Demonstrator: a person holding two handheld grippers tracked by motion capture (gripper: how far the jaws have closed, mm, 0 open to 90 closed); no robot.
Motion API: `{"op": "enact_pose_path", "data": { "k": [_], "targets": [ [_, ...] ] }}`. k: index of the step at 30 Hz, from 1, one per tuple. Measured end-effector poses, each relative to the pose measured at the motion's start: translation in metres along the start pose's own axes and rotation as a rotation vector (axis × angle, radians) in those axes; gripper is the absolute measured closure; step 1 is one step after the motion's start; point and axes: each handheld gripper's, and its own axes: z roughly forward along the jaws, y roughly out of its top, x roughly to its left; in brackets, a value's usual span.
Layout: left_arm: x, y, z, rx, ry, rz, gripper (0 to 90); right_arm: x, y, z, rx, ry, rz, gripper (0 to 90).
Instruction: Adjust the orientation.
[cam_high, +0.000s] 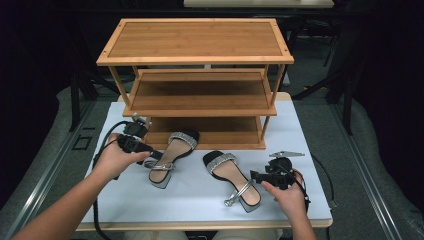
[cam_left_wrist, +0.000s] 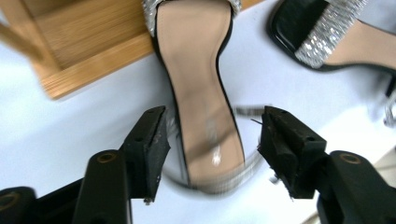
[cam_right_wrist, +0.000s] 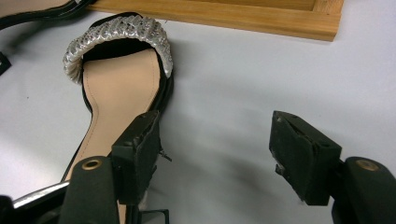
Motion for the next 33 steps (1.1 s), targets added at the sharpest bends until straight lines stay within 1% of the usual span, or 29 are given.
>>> {"op": "enact_pose_path", "data": {
  "k": [1, 2, 3, 6, 7, 9, 12, 14, 16, 18, 19, 20, 21, 23, 25, 27, 29, 30, 31, 33],
  "targets": [
    [0.000, -0.006, -0.004, -0.007, -0.003, 0.006, 43.1, 0.000, 0.000, 0.000, 0.000, 0.000, 0.000, 33.0],
    [0.000, -0.013, -0.006, -0.003, -0.007, 0.018, 43.5, 0.000, 0.000, 0.000, 0.000, 0.003, -0.001, 33.1],
    [0.000, -0.021, -0.008, -0.001, -0.021, 0.031, 44.1, 0.000, 0.000, 0.000, 0.000, 0.006, -0.001, 33.1],
    [0.003, -0.038, -0.007, 0.006, -0.034, 0.035, 46.1, 0.001, 0.000, 0.000, -0.001, 0.002, -0.003, 33.1],
    [0.005, -0.044, -0.005, 0.010, -0.029, 0.041, 47.1, 0.001, 0.000, 0.000, -0.002, 0.001, -0.001, 33.0],
    [0.008, -0.055, 0.000, 0.014, -0.012, 0.059, 50.0, 0.001, 0.000, 0.000, -0.002, 0.004, 0.000, 33.0],
    [0.012, -0.067, 0.013, 0.029, -0.020, 0.065, 51.1, 0.000, 0.000, 0.000, -0.001, 0.005, 0.000, 33.0],
    [0.013, -0.072, 0.021, 0.033, -0.022, 0.077, 54.2, 0.000, 0.000, 0.000, 0.000, 0.006, 0.000, 32.9],
    [0.012, -0.075, 0.031, 0.042, -0.003, 0.101, 56.0, 0.000, 0.000, 0.000, 0.000, 0.005, 0.001, 32.9],
    [0.011, -0.077, 0.040, 0.052, 0.001, 0.134, 57.1, 0.000, 0.000, 0.000, 0.000, 0.003, 0.002, 32.8],
    [0.010, -0.077, 0.044, 0.054, -0.003, 0.138, 57.3, 0.000, 0.000, 0.000, 0.000, 0.004, 0.001, 32.8],
    [0.009, -0.078, 0.047, 0.062, 0.000, 0.147, 57.4, 0.000, 0.000, 0.001, 0.001, 0.004, 0.002, 32.8],
    [0.008, -0.078, 0.050, 0.068, 0.004, 0.162, 60.1, 0.000, 0.000, 0.001, -0.004, 0.000, 0.004, 32.8],
    [0.005, -0.077, 0.056, 0.077, 0.015, 0.174, 61.2, -0.001, 0.000, 0.002, -0.004, 0.003, 0.004, 32.8],
    [0.005, -0.076, 0.060, 0.064, 0.012, 0.174, 63.7, -0.001, -0.001, 0.002, -0.004, 0.004, 0.004, 32.8],
    [0.006, -0.074, 0.061, 0.074, 0.000, 0.172, 64.4, -0.001, -0.001, 0.002, -0.005, 0.004, 0.005, 32.8],
    [0.007, -0.075, 0.060, 0.070, -0.009, 0.165, 65.2, -0.001, -0.001, 0.002, -0.005, 0.003, 0.005, 32.7],
    [0.006, -0.076, 0.060, 0.066, -0.017, 0.158, 66.7, -0.001, -0.001, 0.002, -0.006, 0.003, 0.006, 32.7],
    [0.006, -0.076, 0.060, 0.064, -0.024, 0.155, 70.5, -0.001, -0.001, 0.002, -0.006, 0.004, 0.005, 32.8],
    [0.004, -0.075, 0.058, 0.061, -0.035, 0.149, 72.6, -0.001, -0.001, 0.002, 0.001, 0.005, 0.002, 32.9]
  ]
}}
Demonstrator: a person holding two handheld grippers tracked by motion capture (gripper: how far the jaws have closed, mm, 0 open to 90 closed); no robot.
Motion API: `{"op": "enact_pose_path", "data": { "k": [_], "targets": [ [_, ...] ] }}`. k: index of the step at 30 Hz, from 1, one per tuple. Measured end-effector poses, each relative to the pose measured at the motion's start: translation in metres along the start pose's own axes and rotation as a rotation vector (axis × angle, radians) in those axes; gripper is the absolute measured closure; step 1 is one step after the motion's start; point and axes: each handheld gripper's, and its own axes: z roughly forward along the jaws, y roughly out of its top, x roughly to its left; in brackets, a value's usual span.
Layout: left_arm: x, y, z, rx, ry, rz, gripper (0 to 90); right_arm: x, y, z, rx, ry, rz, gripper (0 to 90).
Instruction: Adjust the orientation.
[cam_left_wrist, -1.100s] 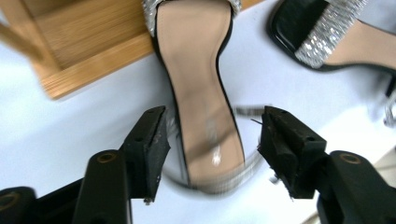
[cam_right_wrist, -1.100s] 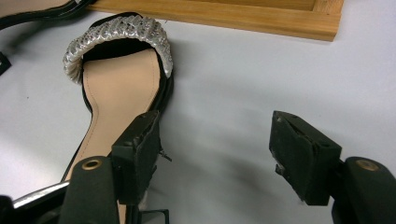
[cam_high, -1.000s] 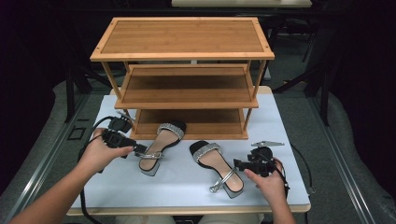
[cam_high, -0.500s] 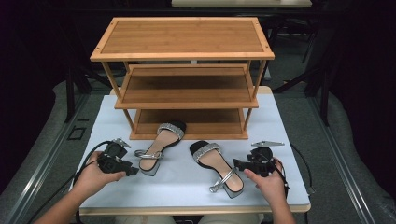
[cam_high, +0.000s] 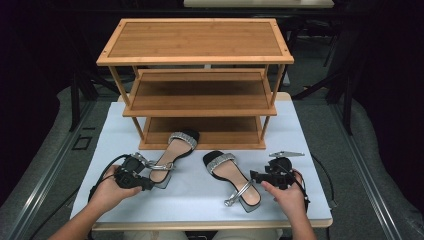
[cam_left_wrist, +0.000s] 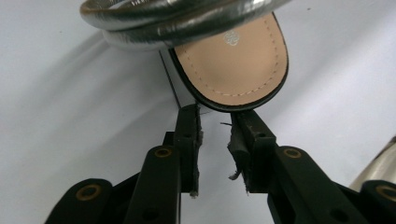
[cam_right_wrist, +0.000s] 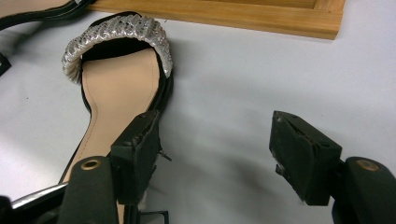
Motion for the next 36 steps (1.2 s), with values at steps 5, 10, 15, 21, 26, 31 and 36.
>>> {"op": "enact_pose_path", "data": {
  "k": [5, 10, 15, 21, 26, 31, 36],
  "targets": [
    [-0.006, 0.004, -0.002, -0.012, -0.034, -0.002, 74.7, 0.001, 0.000, 0.000, 0.000, -0.003, -0.001, 33.3],
    [-0.012, 0.010, -0.003, -0.035, -0.083, -0.016, 76.3, 0.001, 0.000, 0.001, 0.001, 0.004, 0.002, 33.1],
    [-0.018, 0.019, -0.002, -0.076, -0.079, -0.024, 74.2, 0.000, 0.000, 0.001, -0.006, 0.004, 0.003, 33.1],
    [-0.016, 0.029, 0.004, -0.102, -0.073, -0.060, 72.6, 0.000, -0.001, 0.001, -0.006, 0.005, 0.004, 33.1],
    [-0.012, 0.038, 0.009, -0.134, -0.061, -0.080, 72.6, 0.000, 0.000, 0.001, -0.005, 0.005, 0.005, 33.0],
    [-0.004, 0.053, 0.015, -0.146, -0.026, -0.100, 73.5, 0.000, -0.001, 0.001, -0.006, 0.005, 0.002, 33.1],
    [-0.002, 0.066, 0.026, -0.155, -0.036, -0.125, 73.4, -0.001, 0.000, 0.001, -0.006, 0.004, 0.003, 32.9]
  ]
}}
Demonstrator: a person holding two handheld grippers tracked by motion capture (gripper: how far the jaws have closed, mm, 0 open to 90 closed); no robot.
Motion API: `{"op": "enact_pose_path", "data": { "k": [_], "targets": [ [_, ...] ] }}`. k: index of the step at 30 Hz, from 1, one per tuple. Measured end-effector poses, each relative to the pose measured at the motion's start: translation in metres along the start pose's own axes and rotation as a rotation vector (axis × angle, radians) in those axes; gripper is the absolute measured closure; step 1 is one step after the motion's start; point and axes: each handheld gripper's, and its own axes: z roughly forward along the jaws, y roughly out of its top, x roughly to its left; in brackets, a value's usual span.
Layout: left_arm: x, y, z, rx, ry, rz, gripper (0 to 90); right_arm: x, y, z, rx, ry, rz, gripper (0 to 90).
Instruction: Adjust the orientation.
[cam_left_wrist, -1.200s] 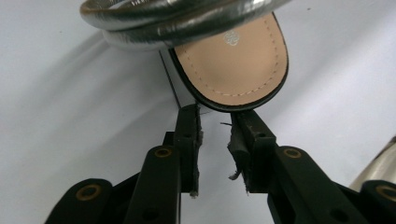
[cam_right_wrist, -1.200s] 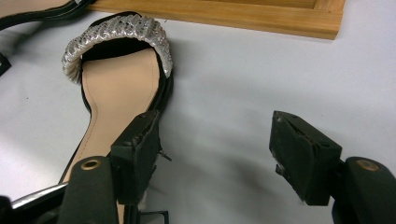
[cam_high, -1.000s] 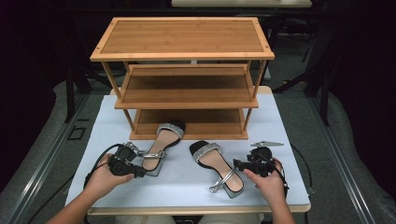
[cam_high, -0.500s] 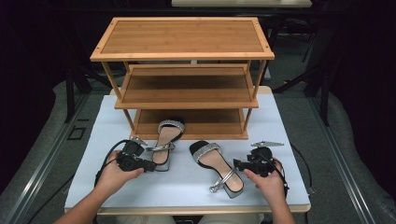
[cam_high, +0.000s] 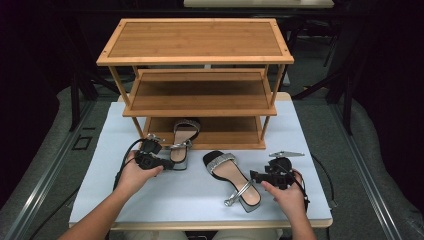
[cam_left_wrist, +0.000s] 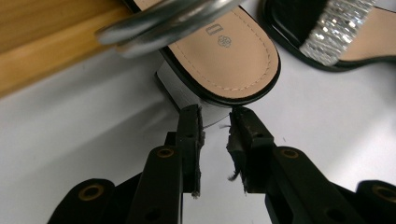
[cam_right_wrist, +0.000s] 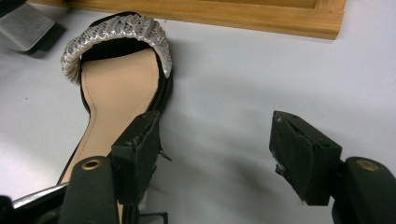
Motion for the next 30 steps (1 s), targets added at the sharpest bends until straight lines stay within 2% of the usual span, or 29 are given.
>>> {"op": "enact_pose_path", "data": {
  "k": [7, 12, 17, 23, 26, 27, 30],
  "targets": [
    [0.003, 0.017, 0.011, -0.013, 0.008, -0.026, 73.4, 0.000, 0.000, 0.000, 0.001, 0.002, -0.002, 32.9],
    [0.004, 0.026, 0.018, -0.005, 0.017, -0.030, 73.4, 0.000, 0.000, -0.001, 0.003, 0.003, -0.006, 33.0],
    [0.005, 0.029, 0.018, 0.007, 0.013, -0.033, 73.2, 0.000, 0.000, -0.001, 0.001, 0.002, -0.003, 32.9],
    [0.002, 0.029, 0.016, 0.003, 0.031, -0.021, 73.4, 0.000, 0.000, -0.001, -0.002, 0.000, -0.006, 32.9],
    [0.003, 0.031, 0.009, -0.041, 0.012, -0.036, 73.7, 0.000, 0.000, -0.001, 0.001, 0.002, -0.004, 32.8],
    [0.003, 0.032, 0.006, -0.052, 0.015, -0.040, 73.7, 0.000, 0.000, -0.001, 0.004, 0.001, -0.001, 32.8],
    [0.004, 0.037, 0.008, -0.033, 0.039, -0.032, 73.5, 0.000, 0.000, 0.000, 0.007, 0.005, -0.001, 33.2]
  ]
}}
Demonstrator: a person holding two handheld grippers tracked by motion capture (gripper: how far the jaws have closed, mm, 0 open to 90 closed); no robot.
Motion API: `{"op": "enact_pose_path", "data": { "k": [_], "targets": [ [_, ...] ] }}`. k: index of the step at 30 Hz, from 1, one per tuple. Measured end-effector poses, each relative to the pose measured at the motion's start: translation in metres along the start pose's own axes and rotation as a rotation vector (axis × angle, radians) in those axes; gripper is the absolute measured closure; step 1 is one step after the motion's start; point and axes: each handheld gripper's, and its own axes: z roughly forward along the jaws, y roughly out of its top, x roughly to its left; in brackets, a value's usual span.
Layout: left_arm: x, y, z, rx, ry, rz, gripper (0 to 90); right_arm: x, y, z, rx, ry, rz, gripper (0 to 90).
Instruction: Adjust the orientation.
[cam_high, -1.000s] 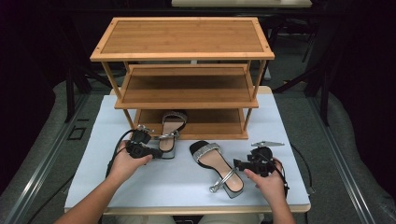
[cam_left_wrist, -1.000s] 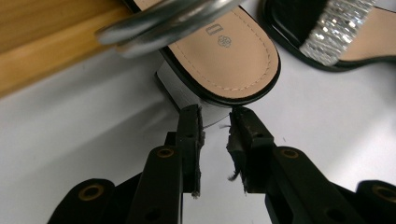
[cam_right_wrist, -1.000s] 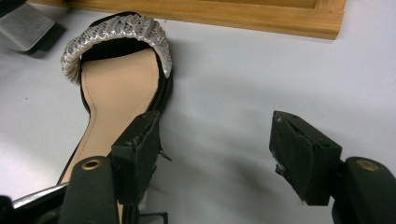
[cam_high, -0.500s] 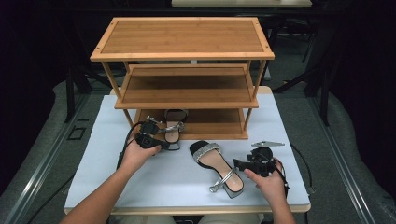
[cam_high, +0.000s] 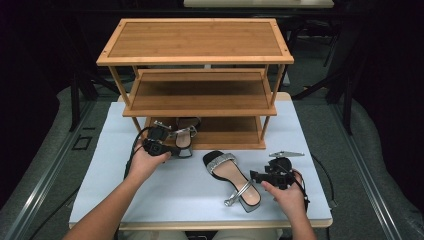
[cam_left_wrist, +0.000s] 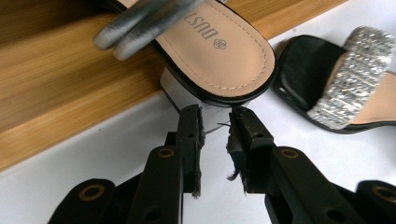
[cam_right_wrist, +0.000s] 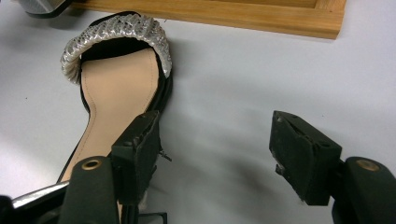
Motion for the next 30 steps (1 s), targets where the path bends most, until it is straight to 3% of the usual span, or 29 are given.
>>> {"op": "enact_pose_path", "data": {
  "k": [8, 11, 15, 18, 19, 21, 30],
  "targets": [
    [0.004, 0.003, 0.012, -0.002, 0.019, -0.009, 73.3, 0.000, 0.000, -0.001, -0.006, 0.002, -0.007, 33.0],
    [0.008, 0.001, 0.015, -0.005, -0.020, -0.039, 72.7, 0.000, 0.000, 0.000, -0.008, -0.001, -0.010, 33.0],
    [0.012, -0.004, 0.014, -0.017, -0.026, -0.043, 71.5, 0.001, 0.000, -0.001, -0.010, -0.005, -0.004, 33.2],
    [0.015, -0.008, 0.008, -0.031, -0.043, -0.062, 70.5, 0.003, 0.003, -0.004, -0.010, 0.006, -0.012, 32.9],
    [0.016, -0.010, 0.005, -0.029, -0.051, -0.065, 70.0, 0.004, 0.003, -0.005, -0.016, -0.019, -0.019, 32.9],
    [0.016, -0.017, -0.001, -0.036, -0.060, -0.065, 68.5, 0.006, 0.006, -0.008, -0.016, 0.001, -0.025, 32.8],
    [0.018, -0.048, -0.020, -0.022, -0.025, 0.006, 57.3, 0.017, 0.015, -0.021, 0.030, -0.008, -0.076, 31.8]
  ]
}}
